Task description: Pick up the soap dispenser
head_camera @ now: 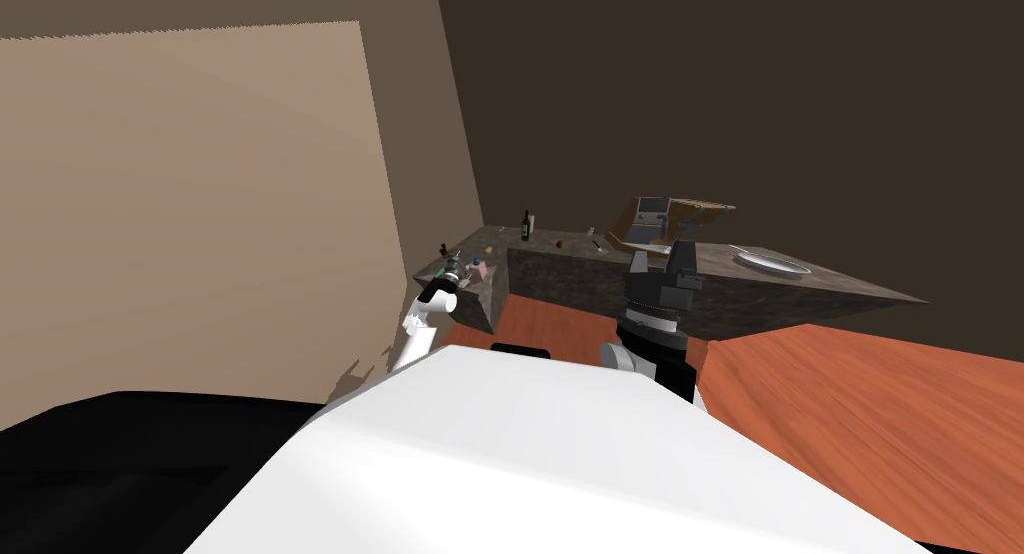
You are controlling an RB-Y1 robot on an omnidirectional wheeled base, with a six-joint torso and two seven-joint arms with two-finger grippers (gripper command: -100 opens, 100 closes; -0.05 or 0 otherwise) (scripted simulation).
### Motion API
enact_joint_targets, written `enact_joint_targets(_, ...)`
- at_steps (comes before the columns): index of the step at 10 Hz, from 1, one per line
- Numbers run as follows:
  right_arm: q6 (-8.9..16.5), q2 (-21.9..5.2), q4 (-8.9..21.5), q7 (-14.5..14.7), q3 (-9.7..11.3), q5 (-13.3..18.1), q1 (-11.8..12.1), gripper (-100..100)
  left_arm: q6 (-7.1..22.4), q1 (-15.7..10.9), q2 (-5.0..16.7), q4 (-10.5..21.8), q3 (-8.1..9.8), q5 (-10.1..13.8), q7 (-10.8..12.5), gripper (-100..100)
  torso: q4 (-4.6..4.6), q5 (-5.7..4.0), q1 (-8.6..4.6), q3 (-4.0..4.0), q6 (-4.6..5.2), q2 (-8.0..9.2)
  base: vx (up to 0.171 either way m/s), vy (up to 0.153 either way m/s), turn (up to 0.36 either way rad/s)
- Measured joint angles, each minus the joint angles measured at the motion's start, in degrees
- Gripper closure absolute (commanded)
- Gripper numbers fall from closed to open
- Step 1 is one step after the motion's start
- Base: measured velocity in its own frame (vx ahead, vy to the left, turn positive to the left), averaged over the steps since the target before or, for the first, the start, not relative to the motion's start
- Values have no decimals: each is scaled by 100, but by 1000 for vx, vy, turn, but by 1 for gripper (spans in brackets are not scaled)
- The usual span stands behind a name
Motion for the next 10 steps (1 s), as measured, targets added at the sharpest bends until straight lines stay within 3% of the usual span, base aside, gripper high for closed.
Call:
enact_joint_targets(9,0,0,0,0,0,0,0,0,1094,-473,350,433,233,279,406,-100,0,0,2,1,-1,1,5,-41,-12)
enact_joint_targets(10,0,0,0,0,0,0,0,0,1116,-478,356,438,236,283,415,0,0,2,9,2,-1,3,0,0,0)
